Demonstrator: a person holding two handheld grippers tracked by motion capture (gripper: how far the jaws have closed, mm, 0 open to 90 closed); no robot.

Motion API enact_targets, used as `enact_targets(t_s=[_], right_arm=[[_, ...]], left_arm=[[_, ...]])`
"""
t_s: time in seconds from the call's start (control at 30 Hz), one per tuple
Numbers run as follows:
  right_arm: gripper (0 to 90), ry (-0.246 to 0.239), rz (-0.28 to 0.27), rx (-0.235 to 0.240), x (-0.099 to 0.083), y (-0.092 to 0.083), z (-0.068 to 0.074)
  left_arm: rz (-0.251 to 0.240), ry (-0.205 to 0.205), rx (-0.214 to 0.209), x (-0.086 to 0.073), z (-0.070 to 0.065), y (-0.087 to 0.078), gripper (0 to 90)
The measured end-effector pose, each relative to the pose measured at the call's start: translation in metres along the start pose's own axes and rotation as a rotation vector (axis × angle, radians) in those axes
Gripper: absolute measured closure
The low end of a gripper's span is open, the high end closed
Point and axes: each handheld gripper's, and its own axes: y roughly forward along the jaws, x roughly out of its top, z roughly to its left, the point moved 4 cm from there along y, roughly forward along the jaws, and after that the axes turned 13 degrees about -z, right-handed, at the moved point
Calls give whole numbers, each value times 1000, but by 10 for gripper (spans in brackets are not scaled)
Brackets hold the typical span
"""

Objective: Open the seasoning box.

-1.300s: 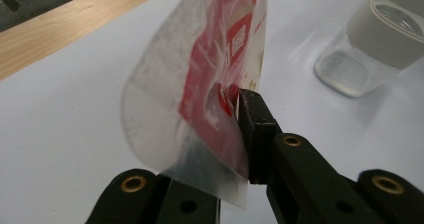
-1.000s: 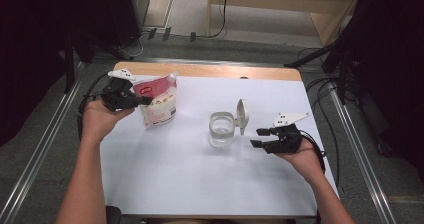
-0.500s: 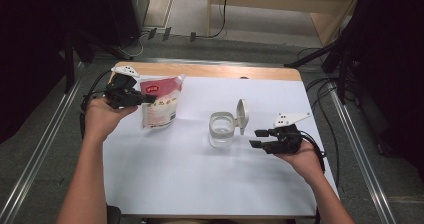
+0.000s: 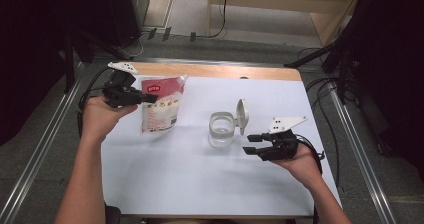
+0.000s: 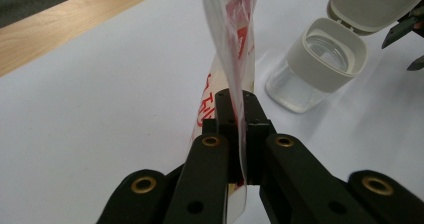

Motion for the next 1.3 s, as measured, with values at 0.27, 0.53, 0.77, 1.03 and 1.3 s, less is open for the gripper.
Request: enact_targets(t_s=[0.27, 0.53, 0.77, 1.03, 1.3], right_arm=[[507, -12, -15, 47, 7, 21, 24], [507, -45, 7, 89, 13, 49, 44], [518, -41, -1, 72, 24, 74, 46], [517, -73, -11, 44, 36, 102, 54], [516, -25, -22, 9, 41, 133, 59]], left_arm=[[-37, -10, -9, 12, -13, -11, 900], [-34, 6, -12, 21, -31, -17, 900], [-15, 11, -14, 21, -40, -16, 900], [-3, 17, -30, 29, -51, -19, 900], [13, 13, -35, 37, -61, -21, 900]])
